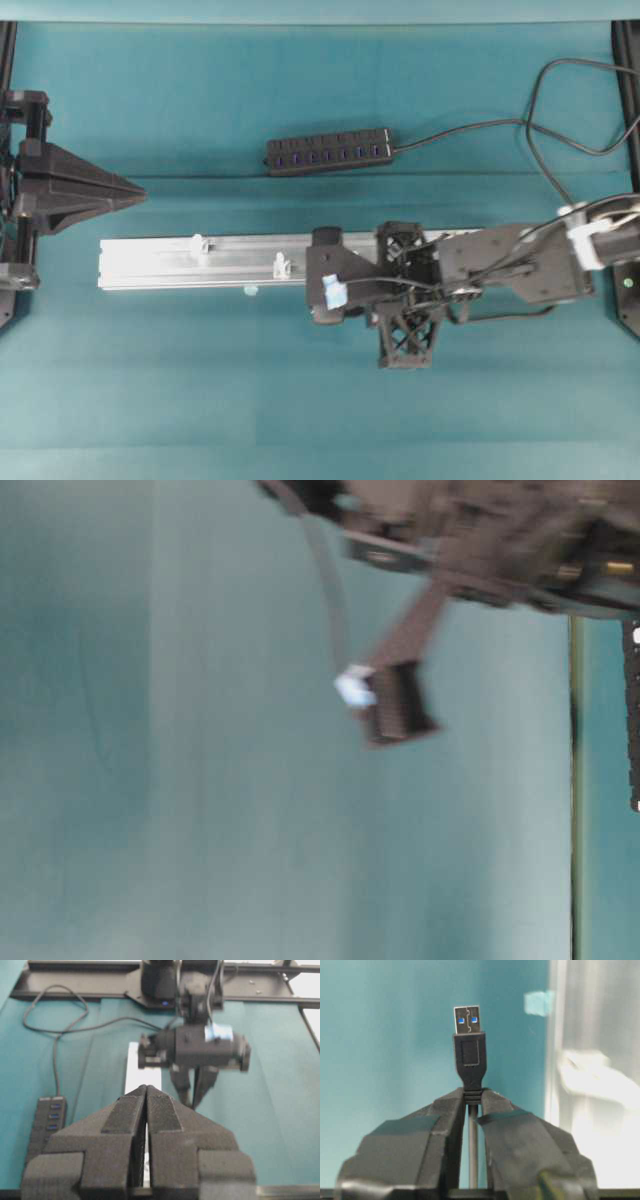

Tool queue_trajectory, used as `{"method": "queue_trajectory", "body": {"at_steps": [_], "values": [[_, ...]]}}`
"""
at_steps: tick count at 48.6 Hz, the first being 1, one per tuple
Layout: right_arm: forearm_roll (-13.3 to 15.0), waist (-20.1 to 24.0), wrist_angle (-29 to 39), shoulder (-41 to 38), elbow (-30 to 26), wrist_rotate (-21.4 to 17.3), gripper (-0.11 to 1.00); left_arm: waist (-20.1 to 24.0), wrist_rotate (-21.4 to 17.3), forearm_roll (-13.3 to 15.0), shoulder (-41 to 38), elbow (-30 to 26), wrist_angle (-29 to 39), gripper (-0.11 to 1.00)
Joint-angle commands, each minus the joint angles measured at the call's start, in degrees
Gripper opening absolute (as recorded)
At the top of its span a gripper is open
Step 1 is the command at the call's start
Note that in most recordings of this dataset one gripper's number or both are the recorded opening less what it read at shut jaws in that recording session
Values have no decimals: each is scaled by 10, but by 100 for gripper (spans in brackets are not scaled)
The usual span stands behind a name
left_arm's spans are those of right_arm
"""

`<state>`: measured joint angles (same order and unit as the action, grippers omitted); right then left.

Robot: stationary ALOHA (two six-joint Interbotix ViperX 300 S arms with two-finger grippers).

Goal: Pass the USB cable through three rings with both arms.

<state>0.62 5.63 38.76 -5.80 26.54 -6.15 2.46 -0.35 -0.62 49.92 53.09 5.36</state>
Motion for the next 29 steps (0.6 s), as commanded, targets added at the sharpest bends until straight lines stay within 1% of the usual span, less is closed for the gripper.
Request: {"method": "queue_trajectory", "body": {"at_steps": [1, 5, 10, 16, 22, 25, 29], "values": [[3, 1, 26, 33, -10, 0, -7, 1, 0, -1, 1, -17, -3, 2], [4, -1, 54, 56, -7, 0, -7, 1, -1, -1, 2, -18, -3, 2], [12, -6, 83, 83, -4, 0, -7, 1, -1, -1, 4, -18, -1, 2], [29, -15, 127, 112, -3, 0, -7, 1, -1, -1, 6, -19, 10, 2], [52, -29, 178, 135, 6, 0, -7, 1, 0, -1, 9, -20, 25, 2], [59, -35, 192, 143, 15, 1, -7, 1, 0, -1, 10, -21, 28, 2], [63, -42, 188, 150, 29, 4, -7, 1, 0, -1, 11, -22, 28, 2]]}}
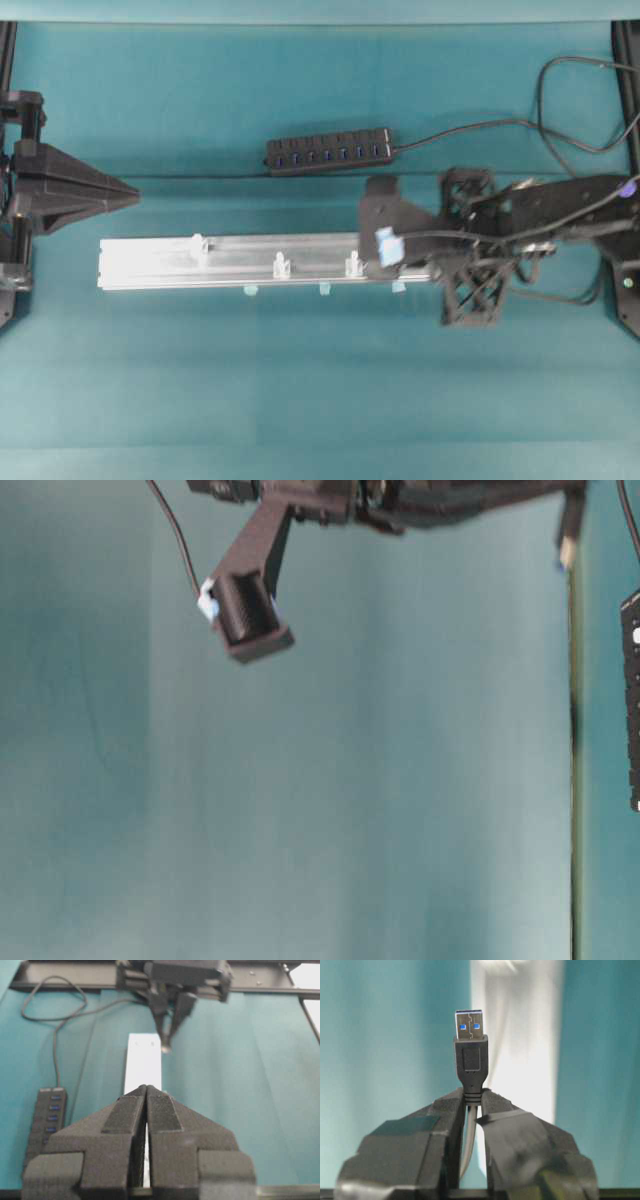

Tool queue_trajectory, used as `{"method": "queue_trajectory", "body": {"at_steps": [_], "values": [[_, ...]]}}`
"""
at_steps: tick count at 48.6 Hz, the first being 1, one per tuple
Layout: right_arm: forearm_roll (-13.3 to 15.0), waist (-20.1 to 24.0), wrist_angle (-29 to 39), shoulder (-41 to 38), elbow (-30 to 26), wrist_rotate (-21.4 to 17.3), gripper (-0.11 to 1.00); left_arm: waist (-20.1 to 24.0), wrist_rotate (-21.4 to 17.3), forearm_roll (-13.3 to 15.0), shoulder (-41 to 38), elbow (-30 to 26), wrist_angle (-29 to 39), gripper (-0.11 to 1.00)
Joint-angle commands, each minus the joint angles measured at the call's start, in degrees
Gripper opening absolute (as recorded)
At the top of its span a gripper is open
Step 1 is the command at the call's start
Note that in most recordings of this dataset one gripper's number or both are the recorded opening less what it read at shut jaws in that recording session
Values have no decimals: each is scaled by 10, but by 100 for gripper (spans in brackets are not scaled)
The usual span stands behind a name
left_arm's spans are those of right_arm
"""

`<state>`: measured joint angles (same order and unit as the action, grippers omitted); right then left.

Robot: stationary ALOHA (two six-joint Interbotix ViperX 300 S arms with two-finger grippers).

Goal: Pass the USB cable through three rings with both arms.

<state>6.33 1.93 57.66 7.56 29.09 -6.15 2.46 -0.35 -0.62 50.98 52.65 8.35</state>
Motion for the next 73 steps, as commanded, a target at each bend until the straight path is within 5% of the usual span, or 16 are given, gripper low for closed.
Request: {"method": "queue_trajectory", "body": {"at_steps": [1, 42, 73], "values": [[6, -6, -4, 18, 6, 4, -7, 1, 0, -1, 1, -18, -2, 2], [5, -30, -160, -72, 18, 4, -7, 1, 6, -1, -1, -19, -3, 2], [6, -27, -197, -100, 4, 5, -7, 2, -1, -1, -4, -21, -19, 2]]}}
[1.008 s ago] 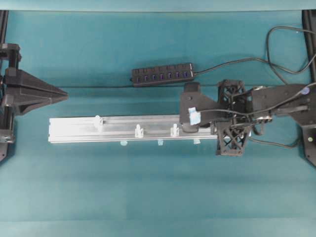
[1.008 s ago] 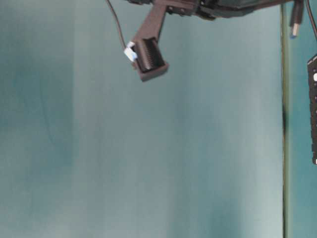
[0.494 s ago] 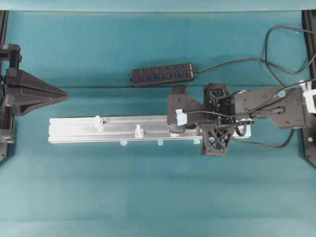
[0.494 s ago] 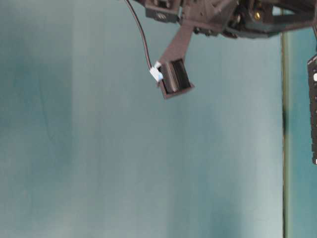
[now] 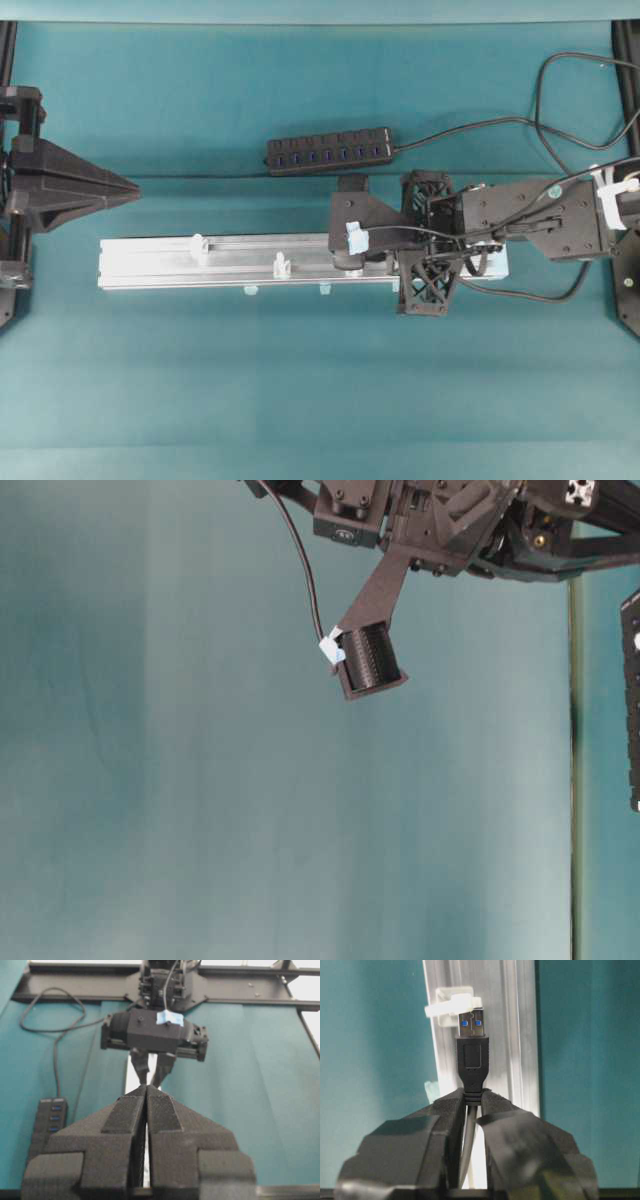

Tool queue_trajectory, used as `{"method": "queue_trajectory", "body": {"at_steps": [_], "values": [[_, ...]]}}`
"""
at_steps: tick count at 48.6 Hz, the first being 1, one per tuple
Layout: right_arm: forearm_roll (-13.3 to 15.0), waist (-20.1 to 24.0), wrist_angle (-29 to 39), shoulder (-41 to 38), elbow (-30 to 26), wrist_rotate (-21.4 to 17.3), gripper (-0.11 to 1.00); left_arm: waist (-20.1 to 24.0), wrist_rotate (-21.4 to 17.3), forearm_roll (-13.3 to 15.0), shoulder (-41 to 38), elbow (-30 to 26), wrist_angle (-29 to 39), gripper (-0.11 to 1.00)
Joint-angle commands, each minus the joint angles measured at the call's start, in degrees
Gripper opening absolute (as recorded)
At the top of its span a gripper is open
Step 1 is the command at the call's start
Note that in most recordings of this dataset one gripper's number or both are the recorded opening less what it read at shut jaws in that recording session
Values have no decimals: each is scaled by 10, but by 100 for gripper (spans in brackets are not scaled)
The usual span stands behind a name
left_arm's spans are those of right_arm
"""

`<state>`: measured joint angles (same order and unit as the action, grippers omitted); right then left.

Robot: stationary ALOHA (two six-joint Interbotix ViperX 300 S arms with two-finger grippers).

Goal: Pass the USB cable through three rings with both arms.

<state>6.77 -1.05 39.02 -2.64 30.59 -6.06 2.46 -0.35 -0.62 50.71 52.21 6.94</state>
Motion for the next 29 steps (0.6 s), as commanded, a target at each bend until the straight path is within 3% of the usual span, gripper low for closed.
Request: {"method": "queue_trajectory", "body": {"at_steps": [1, 29], "values": [[2, 2, -13, 1, -11, 5, -7, 3, -1, -1, -3, -17, -5, 2], [-1, 13, -30, -11, -11, 29, -7, 7, 0, -1, -11, -18, -6, 2]]}}
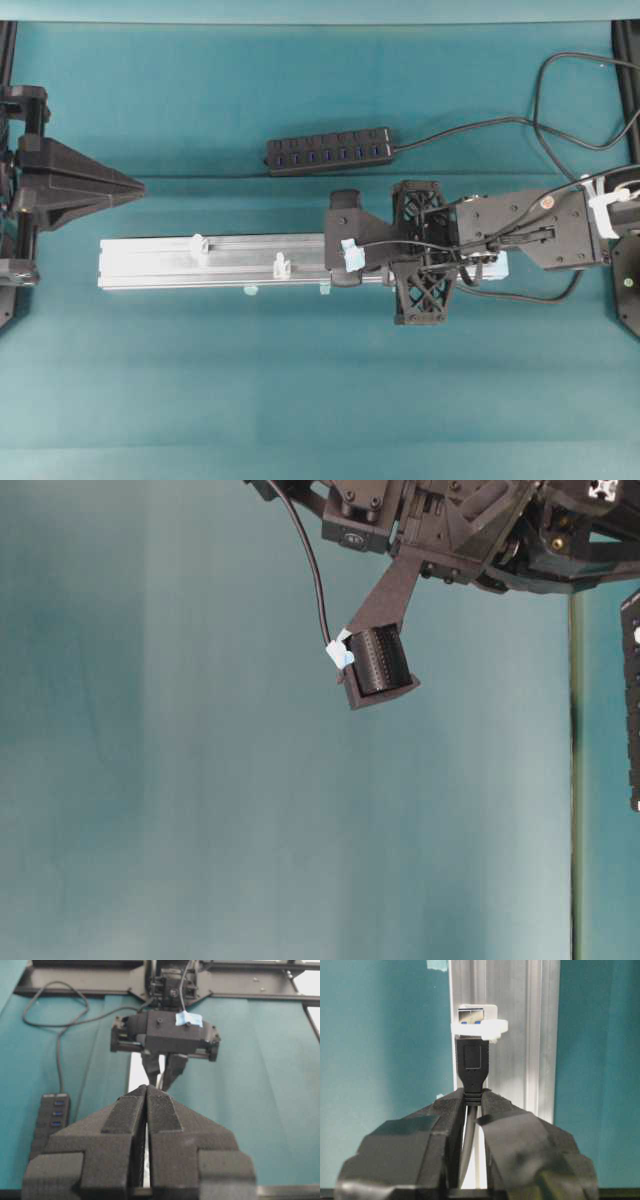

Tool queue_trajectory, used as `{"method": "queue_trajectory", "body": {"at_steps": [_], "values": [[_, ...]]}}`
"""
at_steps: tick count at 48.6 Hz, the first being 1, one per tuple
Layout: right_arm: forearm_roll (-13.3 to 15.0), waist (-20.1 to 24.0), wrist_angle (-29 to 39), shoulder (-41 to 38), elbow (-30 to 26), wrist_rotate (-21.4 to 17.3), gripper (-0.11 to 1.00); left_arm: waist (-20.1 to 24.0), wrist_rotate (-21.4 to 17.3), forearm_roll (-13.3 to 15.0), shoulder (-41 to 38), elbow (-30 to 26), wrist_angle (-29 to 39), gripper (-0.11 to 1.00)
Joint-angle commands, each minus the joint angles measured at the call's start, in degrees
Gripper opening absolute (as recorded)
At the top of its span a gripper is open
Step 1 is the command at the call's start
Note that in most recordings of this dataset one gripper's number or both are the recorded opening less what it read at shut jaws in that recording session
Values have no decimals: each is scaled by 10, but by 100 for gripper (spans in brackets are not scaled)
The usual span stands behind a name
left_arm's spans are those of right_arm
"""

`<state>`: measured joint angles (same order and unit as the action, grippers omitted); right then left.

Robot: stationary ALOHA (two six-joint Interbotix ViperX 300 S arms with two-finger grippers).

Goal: Pass the USB cable through three rings with both arms.

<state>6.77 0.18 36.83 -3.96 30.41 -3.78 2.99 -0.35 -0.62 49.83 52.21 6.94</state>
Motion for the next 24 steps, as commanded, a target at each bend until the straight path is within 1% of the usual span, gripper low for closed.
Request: {"method": "queue_trajectory", "body": {"at_steps": [1, 6, 14, 24], "values": [[-1, 1, -11, 2, -10, 6, -7, 2, 0, -1, -4, -17, -7, 2], [-1, 0, -36, 2, -11, 5, -7, 3, -1, -1, -13, -17, -7, 2], [-1, -3, -80, 8, 3, 0, -7, 4, 2, -1, -57, -18, -7, 2], [-1, -4, -105, 21, 29, -1, -7, 6, 4, -1, -126, -33, -9, 2]]}}
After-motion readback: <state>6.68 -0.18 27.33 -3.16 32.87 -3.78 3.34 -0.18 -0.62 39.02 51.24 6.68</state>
